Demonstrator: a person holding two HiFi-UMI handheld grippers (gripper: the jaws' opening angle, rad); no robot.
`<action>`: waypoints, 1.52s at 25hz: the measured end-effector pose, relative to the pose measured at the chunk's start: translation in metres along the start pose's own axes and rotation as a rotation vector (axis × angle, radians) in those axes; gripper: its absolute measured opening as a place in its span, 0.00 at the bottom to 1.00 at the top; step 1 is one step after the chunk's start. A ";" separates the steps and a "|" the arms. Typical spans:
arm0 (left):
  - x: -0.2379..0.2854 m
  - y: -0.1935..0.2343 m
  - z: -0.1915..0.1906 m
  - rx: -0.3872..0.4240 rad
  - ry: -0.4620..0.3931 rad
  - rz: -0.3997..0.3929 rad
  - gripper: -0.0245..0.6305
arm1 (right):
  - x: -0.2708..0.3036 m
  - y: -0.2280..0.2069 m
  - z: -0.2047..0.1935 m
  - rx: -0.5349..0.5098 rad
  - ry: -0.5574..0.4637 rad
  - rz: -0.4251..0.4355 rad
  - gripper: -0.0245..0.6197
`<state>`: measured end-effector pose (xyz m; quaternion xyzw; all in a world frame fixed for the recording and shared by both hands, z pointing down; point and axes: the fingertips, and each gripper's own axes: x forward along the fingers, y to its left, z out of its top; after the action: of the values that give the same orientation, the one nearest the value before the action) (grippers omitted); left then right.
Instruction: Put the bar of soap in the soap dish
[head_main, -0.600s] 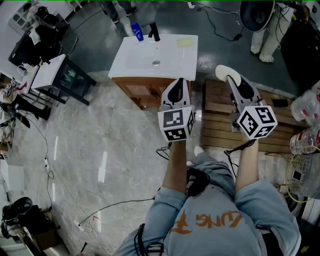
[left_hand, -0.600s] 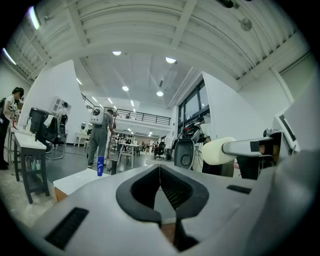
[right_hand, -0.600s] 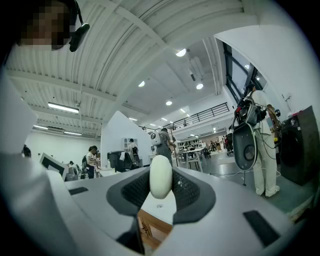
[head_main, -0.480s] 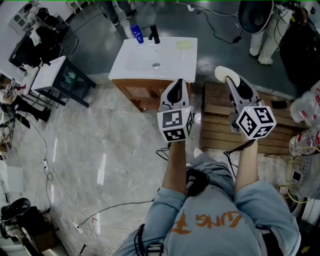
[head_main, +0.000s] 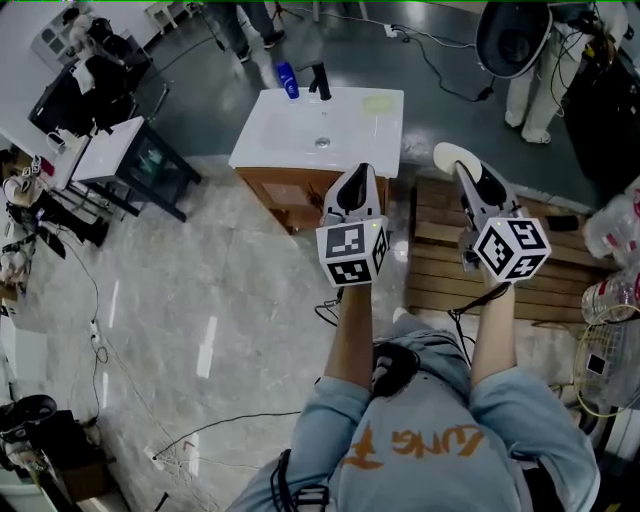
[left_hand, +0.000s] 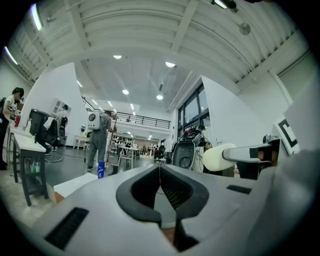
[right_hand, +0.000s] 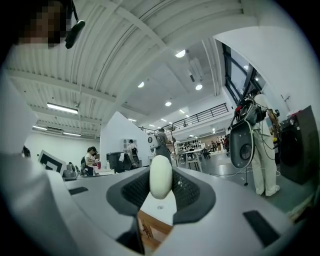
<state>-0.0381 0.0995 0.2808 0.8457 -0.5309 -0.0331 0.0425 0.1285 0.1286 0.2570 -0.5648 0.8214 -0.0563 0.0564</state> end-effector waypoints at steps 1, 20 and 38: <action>-0.001 0.001 0.000 -0.002 -0.001 0.001 0.07 | -0.001 0.000 0.000 0.000 0.000 -0.003 0.25; 0.025 0.016 0.028 -0.021 -0.074 -0.027 0.07 | 0.011 -0.012 0.027 -0.047 -0.053 -0.015 0.25; 0.163 0.102 -0.020 -0.022 0.025 0.055 0.07 | 0.193 -0.077 -0.018 0.044 0.012 0.054 0.25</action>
<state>-0.0563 -0.0909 0.3093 0.8307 -0.5529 -0.0270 0.0593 0.1282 -0.0791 0.2814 -0.5407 0.8352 -0.0762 0.0651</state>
